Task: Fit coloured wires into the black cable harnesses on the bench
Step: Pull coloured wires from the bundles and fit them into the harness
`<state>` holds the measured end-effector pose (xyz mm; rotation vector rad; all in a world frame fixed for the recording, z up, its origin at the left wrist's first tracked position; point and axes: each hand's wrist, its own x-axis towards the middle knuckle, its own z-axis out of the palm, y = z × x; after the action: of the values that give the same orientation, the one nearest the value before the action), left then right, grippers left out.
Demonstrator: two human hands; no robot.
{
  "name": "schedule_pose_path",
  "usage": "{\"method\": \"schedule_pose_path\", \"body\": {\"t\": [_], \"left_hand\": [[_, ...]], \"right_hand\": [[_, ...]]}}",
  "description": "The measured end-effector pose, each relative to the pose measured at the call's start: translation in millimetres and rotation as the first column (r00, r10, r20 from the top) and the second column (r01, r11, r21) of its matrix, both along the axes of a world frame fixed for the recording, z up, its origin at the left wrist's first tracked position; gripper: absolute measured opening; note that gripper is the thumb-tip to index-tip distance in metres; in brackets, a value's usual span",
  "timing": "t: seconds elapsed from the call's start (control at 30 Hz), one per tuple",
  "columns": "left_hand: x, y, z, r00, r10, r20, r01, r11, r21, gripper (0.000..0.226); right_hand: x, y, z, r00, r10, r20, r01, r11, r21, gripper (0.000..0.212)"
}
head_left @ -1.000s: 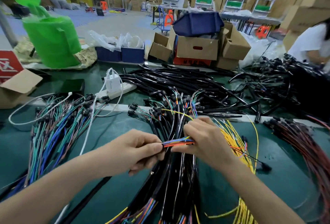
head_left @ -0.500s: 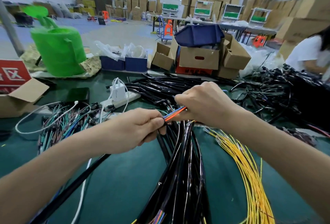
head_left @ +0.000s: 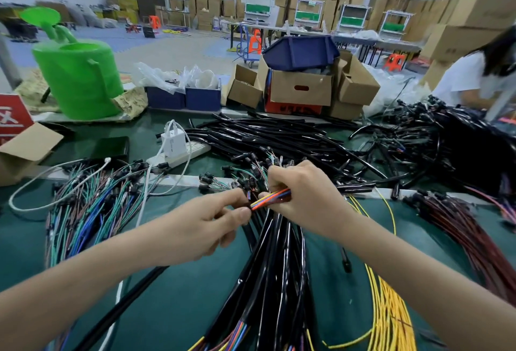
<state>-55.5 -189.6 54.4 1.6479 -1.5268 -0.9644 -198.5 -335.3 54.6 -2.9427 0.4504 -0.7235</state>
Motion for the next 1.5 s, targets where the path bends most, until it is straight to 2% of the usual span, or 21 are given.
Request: {"method": "schedule_pose_path", "body": {"t": [0.1, 0.23, 0.3, 0.37, 0.47, 0.53, 0.63, 0.67, 0.7, 0.77, 0.8, 0.83, 0.93, 0.97, 1.03, 1.17, 1.27, 1.33, 1.4, 1.5], "left_hand": [[3, 6, -3, 0.998, 0.003, 0.067, -0.002, 1.0, -0.008, 0.019], [0, 5, -2, 0.995, 0.019, 0.095, -0.016, 0.999, -0.028, 0.02], [-5, 0, 2, 0.994, 0.011, 0.106, -0.007, 0.999, -0.044, 0.021], [-11, -4, 5, 0.995, -0.008, 0.097, 0.014, 0.998, -0.069, 0.023], [-16, -2, 8, 0.992, 0.016, 0.128, 0.007, 0.985, -0.174, 0.023], [-17, 3, 9, 0.989, 0.026, 0.148, 0.009, 0.973, -0.232, 0.023], [-13, 11, 10, 0.997, 0.01, -0.083, -0.02, 0.991, -0.13, 0.029], [-11, 12, 10, 0.992, 0.001, -0.125, -0.011, 0.997, -0.08, 0.032], [-9, 13, 9, 0.992, -0.01, -0.127, 0.005, 0.999, -0.042, 0.035], [-7, 13, 7, 0.996, -0.031, -0.087, 0.031, 1.0, -0.001, 0.036], [-8, 12, 6, 0.998, -0.032, -0.055, 0.033, 0.999, 0.008, 0.034], [-9, 10, 4, 0.999, -0.029, -0.018, 0.029, 1.0, 0.009, 0.032], [-19, 3, -1, 0.996, -0.013, 0.088, 0.013, 1.0, -0.002, 0.028], [-24, 0, -2, 0.994, -0.014, 0.108, 0.014, 1.0, -0.003, 0.029], [-33, -4, -4, 0.991, -0.016, 0.132, 0.018, 1.0, -0.009, 0.031], [-34, -4, -4, 0.983, -0.022, 0.182, 0.032, 0.998, -0.054, 0.034], [-26, 3, -5, 0.983, -0.026, 0.182, 0.036, 0.998, -0.051, 0.034], [-18, 7, -6, 0.982, -0.018, 0.188, 0.022, 0.999, -0.024, 0.034], [-13, 8, -8, 0.98, -0.007, 0.201, 0.005, 1.0, 0.011, 0.035], [-12, 6, -7, 0.968, 0.003, 0.251, -0.013, 0.999, 0.036, 0.034]], "right_hand": [[-13, -9, -8, 0.999, -0.044, 0.006, 0.043, 0.997, 0.071, 0.037], [-14, -3, -13, 0.974, -0.113, -0.197, 0.07, 0.975, -0.212, 0.029], [-7, 9, -6, 0.971, -0.095, -0.221, 0.021, 0.948, -0.317, 0.021], [-2, 26, -3, 0.988, -0.061, -0.145, 0.005, 0.933, -0.359, 0.021], [-1, 35, 2, 1.0, 0.019, -0.002, -0.019, 0.983, -0.184, 0.025], [-6, 28, 2, 0.999, -0.027, 0.017, 0.027, 1.0, 0.002, 0.019], [-20, 10, -6, 0.994, -0.094, 0.057, 0.063, 0.914, 0.4, 0.025], [-24, 7, -8, 0.991, -0.107, 0.076, 0.06, 0.887, 0.459, 0.032], [-28, 5, -10, 0.992, -0.116, 0.051, 0.083, 0.901, 0.425, 0.038], [-34, 1, -10, 0.977, -0.193, -0.087, 0.2, 0.977, 0.078, 0.042], [-36, 0, -10, 0.963, -0.242, -0.12, 0.23, 0.968, -0.102, 0.039], [-39, 1, -7, 0.959, -0.253, -0.128, 0.224, 0.952, -0.207, 0.036], [-36, 14, -2, 0.962, -0.17, -0.215, 0.09, 0.936, -0.34, 0.027], [-34, 21, -3, 0.966, -0.137, -0.217, 0.051, 0.931, -0.362, 0.023], [-32, 32, -4, 0.989, -0.076, -0.127, 0.03, 0.942, -0.335, 0.024], [-35, 26, -11, 0.995, -0.061, -0.085, 0.056, 0.997, -0.059, 0.031], [-48, 5, -20, 0.986, -0.091, -0.141, 0.119, 0.971, 0.207, 0.019], [-58, -4, -23, 0.984, -0.086, -0.153, 0.129, 0.946, 0.296, 0.012], [-62, -6, -20, 0.974, -0.099, -0.202, 0.144, 0.964, 0.225, 0.014], [-63, -1, -14, 0.91, -0.216, -0.354, 0.168, 0.972, -0.163, 0.03]]}}
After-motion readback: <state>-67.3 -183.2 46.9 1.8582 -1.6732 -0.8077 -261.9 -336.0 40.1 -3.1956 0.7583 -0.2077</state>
